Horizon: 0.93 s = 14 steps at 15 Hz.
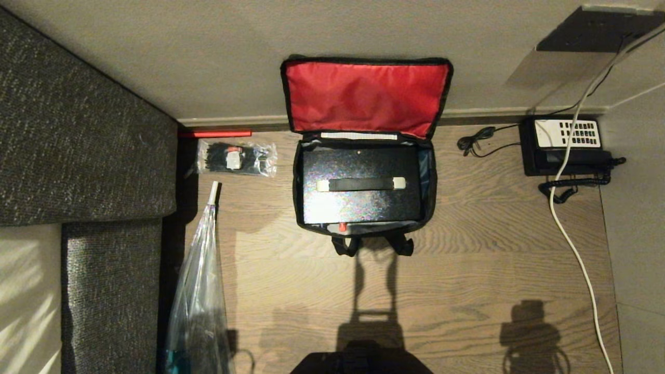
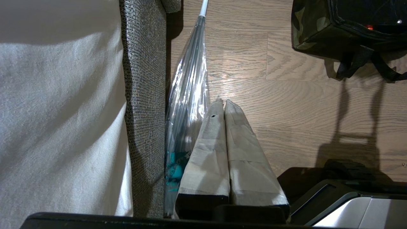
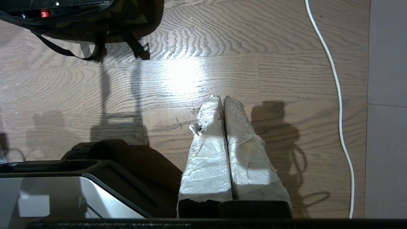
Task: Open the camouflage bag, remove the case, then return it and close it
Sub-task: Grip the handle
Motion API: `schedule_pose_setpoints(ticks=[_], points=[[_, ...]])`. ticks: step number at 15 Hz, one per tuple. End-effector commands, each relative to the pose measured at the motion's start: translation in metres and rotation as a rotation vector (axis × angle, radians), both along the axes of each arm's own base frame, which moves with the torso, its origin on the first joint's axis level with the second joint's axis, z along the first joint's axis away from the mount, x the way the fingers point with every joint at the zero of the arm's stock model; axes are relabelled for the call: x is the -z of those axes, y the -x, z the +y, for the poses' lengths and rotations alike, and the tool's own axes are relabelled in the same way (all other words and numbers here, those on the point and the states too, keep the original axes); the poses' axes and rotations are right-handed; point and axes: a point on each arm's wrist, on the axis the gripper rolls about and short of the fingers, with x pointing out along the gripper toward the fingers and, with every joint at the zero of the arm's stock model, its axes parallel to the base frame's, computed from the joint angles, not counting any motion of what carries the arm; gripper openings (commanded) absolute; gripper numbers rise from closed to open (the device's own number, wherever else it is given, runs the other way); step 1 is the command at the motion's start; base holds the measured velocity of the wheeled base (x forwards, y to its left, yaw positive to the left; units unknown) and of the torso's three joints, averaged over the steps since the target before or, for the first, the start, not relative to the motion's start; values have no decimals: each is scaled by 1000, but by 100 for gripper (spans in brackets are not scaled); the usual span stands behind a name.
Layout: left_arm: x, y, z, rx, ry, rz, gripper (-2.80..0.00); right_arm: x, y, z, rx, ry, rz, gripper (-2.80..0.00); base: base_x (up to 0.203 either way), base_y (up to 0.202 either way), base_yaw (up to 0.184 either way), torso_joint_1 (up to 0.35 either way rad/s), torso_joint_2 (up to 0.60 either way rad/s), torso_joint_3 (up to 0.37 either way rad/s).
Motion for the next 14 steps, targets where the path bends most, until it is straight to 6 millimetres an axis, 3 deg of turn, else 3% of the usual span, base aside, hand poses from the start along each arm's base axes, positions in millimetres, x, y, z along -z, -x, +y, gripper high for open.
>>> schedule_pose_setpoints(ticks=[1, 14], points=[[0, 0, 0, -1, 2, 0, -280, 0, 0, 0, -2, 0, 6, -280, 0, 0, 0, 0, 0, 0], [0, 0, 0, -1, 1, -1, -280, 0, 0, 0, -2, 0, 6, -280, 0, 0, 0, 0, 0, 0]])
